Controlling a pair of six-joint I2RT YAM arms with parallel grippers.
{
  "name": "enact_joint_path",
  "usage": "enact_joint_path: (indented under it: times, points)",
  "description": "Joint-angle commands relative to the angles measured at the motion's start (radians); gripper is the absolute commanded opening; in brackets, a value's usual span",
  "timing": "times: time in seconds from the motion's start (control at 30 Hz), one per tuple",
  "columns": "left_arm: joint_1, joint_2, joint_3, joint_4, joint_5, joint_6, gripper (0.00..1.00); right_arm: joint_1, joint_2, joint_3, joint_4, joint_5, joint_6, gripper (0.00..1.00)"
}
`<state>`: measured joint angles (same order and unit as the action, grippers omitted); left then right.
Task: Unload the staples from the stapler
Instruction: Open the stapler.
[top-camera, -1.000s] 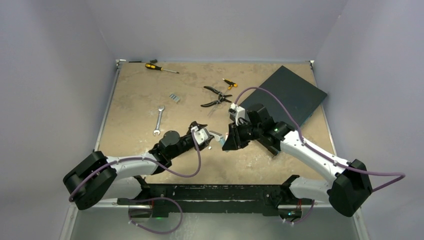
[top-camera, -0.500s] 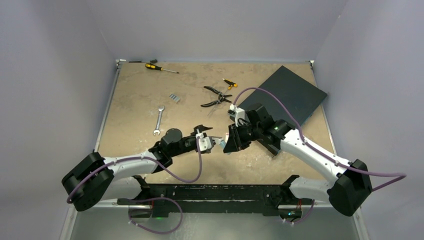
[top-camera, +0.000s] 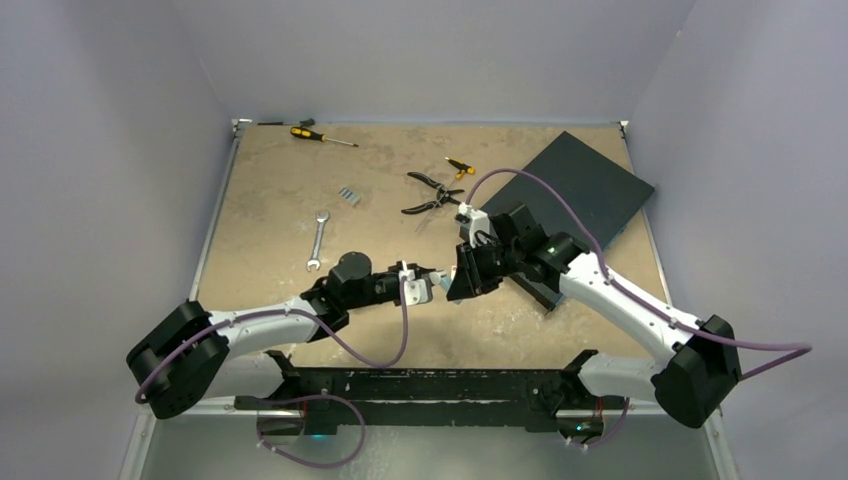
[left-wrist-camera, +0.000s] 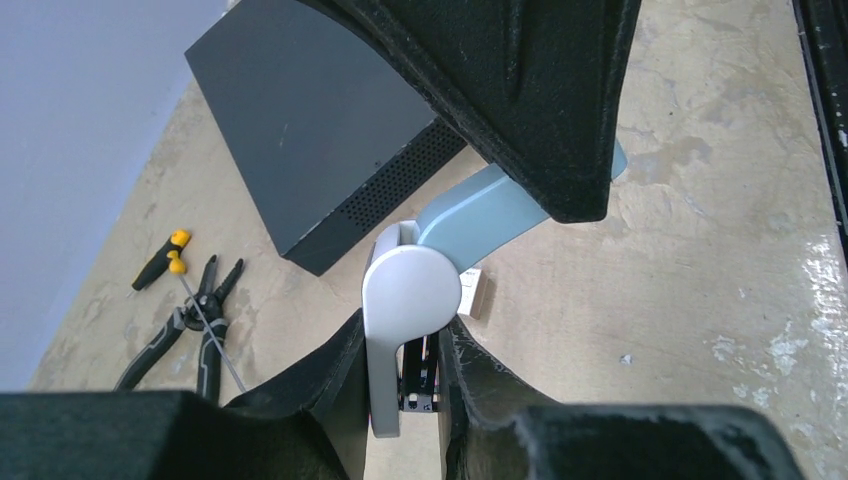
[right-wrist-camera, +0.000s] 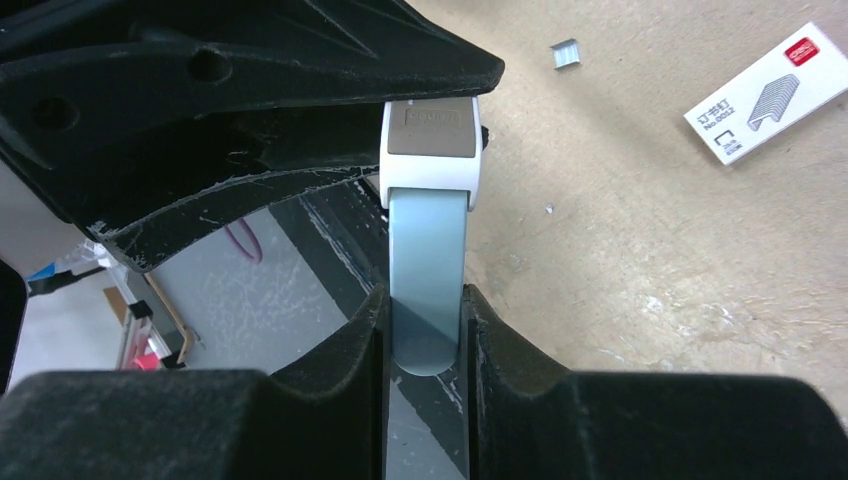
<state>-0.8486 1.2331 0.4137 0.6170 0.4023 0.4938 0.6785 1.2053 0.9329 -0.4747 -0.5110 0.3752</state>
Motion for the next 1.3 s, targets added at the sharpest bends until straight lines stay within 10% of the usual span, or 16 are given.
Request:
enact_joint_path:
  times: [0.0, 0.4, 0.93, 1.27]
  points:
    - [-0.003, 0.012, 0.043, -0.003, 0.042, -0.03, 0.01, 0.004, -0.007, 0.101, 0.001, 0.049, 0.009, 0.03]
    - [-0.001, -0.011, -0.025, 0.244, -0.222, -0.648, 0.0, 0.004, -0.226, 0.177, 0.158, 0.505, 0.111, 0.68]
    - [0.001, -0.057, -0.146, 0.502, -0.715, -1.923, 0.0, 0.005, -0.523, -0.24, 0.701, 0.435, 0.027, 0.76]
    - [0.0, 0.019, -0.172, 0.698, -0.783, -2.045, 0.0, 0.221, -0.397, -0.403, 1.112, 0.535, -0.116, 0.76]
